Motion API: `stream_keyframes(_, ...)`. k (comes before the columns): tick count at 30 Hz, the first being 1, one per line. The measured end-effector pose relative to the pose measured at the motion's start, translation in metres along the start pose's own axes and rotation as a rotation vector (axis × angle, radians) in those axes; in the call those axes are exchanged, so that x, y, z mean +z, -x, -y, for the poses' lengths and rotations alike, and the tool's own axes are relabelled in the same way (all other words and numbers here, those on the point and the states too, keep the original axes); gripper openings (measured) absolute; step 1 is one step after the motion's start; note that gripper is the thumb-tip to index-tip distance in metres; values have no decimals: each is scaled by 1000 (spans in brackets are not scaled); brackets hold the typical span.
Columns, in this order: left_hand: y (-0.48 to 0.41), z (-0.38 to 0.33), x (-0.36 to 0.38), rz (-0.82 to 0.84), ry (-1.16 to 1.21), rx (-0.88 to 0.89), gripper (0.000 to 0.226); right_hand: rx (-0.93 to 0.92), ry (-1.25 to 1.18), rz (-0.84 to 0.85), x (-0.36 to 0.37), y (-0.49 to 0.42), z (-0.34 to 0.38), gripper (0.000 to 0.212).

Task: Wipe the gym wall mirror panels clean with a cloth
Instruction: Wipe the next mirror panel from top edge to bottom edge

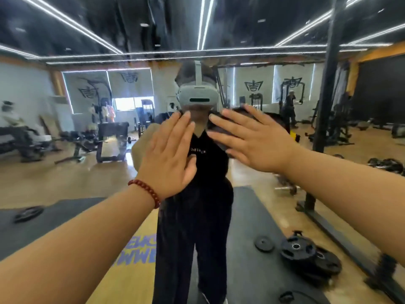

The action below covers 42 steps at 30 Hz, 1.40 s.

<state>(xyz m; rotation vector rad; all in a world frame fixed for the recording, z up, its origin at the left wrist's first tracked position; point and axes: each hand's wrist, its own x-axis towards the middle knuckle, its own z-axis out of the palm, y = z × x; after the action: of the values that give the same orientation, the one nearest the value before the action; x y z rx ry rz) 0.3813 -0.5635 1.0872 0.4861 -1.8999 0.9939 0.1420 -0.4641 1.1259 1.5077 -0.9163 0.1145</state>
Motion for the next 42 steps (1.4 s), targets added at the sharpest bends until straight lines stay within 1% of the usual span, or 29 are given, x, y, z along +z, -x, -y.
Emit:
stream_keyframes(2,-26,15,-3,10,-41,-31,74,155,-10,-29,-8,-17,-17,50)
stream_keyframes(3,-35,20,-3,7,-50,-33,75,193,-17,-46,-8,-21,-17,50)
stream_keyframes(4,-41,23,-3,-2,-54,-31,74,195,-24,-51,-7,-21,-11,51)
stream_keyframes(5,-44,23,-2,-11,-57,-29,73,146,-32,-43,-4,-17,-3,51)
stream_keyframes(8,-45,20,0,-18,-76,-31,71,-166,-49,35,-2,-10,-2,50)
stream_keyframes(9,-44,19,0,-11,-83,-31,71,-233,-42,51,-3,-16,-12,50)
stream_keyframes(10,-44,19,0,-1,-92,-32,71,-235,-27,41,-4,-26,-23,49)
stream_keyframes(11,-44,20,0,9,-101,-36,71,-158,-15,15,-6,-40,-35,50)
stream_keyframes(14,-45,20,0,27,-110,-45,73,228,13,-51,-18,-83,-62,53)
stream_keyframes(15,-44,19,-1,25,-100,-48,73,303,15,-61,-21,-90,-63,55)
stream_keyframes(16,-45,20,-2,19,-76,-44,72,339,13,-67,-22,-91,-60,55)
stream_keyframes(17,-46,21,-5,5,-42,-37,70,333,8,-63,-21,-85,-53,55)
stream_keyframes(19,-59,31,-14,-48,14,-30,65,212,1,-37,-15,-67,-39,55)
stream_keyframes(21,-83,49,-24,-95,24,-64,64,73,0,17,-14,-55,-36,54)
stream_keyframes(22,-98,59,-29,-116,17,-83,65,63,3,21,-16,-60,-44,53)
stream_keyframes(23,-115,69,-33,-136,5,-84,66,107,10,4,-18,-71,-55,52)
stream_keyframes(24,-129,77,-35,-148,-12,-71,68,191,9,-23,-22,-86,-69,53)
stream_keyframes(27,-150,84,-33,-129,-49,-45,71,418,-7,-61,-35,-132,-104,56)
stream_keyframes(29,-150,84,-29,-149,-51,-50,71,487,-6,-80,-36,-143,-110,56)
stream_keyframes(30,-148,84,-27,-161,-47,-50,72,474,8,-85,-33,-140,-106,56)
stream_keyframes(31,-147,84,-26,-171,-37,-49,72,423,26,-76,-30,-133,-100,56)
stream_keyframes(34,-148,87,-27,-163,-38,-34,73,139,27,-18,-24,-109,-80,54)
stream_keyframes(35,-148,87,-27,-151,-46,-29,74,85,19,2,-25,-108,-82,53)
stream_keyframes(36,-148,87,-27,-139,-52,-28,73,84,14,19,-28,-113,-90,53)
stream_keyframes(37,-148,86,-28,-130,-58,-29,73,136,10,27,-31,-123,-101,54)
stream_keyframes(41,-148,85,-30,-127,-79,-34,72,519,-22,-28,-49,-173,-144,60)
stream_keyframes(42,-149,86,-30,-132,-81,-35,72,567,-23,-44,-49,-179,-146,61)
